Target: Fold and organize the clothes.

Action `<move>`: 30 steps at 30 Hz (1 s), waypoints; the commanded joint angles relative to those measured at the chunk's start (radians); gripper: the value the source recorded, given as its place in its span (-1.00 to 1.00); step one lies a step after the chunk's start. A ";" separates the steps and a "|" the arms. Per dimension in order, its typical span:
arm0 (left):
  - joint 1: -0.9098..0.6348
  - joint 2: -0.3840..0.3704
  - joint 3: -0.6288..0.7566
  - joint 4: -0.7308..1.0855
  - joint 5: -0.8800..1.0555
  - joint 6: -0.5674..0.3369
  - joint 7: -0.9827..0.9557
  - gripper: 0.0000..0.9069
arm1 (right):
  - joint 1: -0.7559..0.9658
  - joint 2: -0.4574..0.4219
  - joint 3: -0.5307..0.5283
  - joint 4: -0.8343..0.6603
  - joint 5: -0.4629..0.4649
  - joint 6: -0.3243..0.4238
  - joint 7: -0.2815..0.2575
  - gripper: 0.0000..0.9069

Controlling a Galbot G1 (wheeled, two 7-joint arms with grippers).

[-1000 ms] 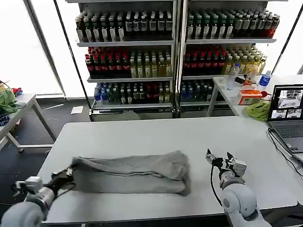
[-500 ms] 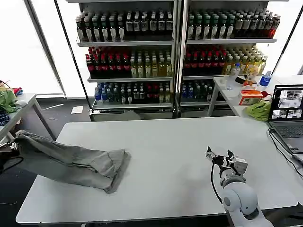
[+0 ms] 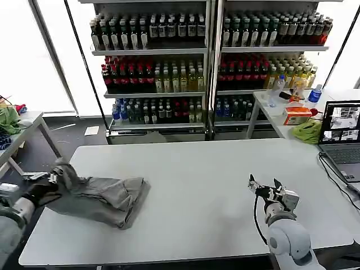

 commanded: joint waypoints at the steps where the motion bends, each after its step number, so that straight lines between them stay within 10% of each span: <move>1: -0.074 -0.036 0.335 -0.063 0.055 0.024 -0.017 -1.00 | -0.023 0.002 0.014 0.020 -0.005 0.000 0.002 1.00; 24: -0.318 -0.102 0.607 0.060 0.033 0.055 -0.016 -1.00 | -0.087 0.040 0.046 0.048 -0.028 0.001 0.001 1.00; 28: -0.301 -0.126 0.596 0.082 0.041 0.037 -0.012 0.38 | -0.083 0.036 0.040 0.045 -0.029 0.000 -0.001 1.00; 29: -0.296 -0.129 0.593 0.083 0.050 0.033 -0.009 1.00 | -0.082 0.035 0.038 0.045 -0.028 0.000 -0.001 1.00; 30: -0.288 -0.133 0.587 0.088 0.055 0.024 -0.006 1.00 | -0.077 0.033 0.034 0.044 -0.028 0.000 -0.001 1.00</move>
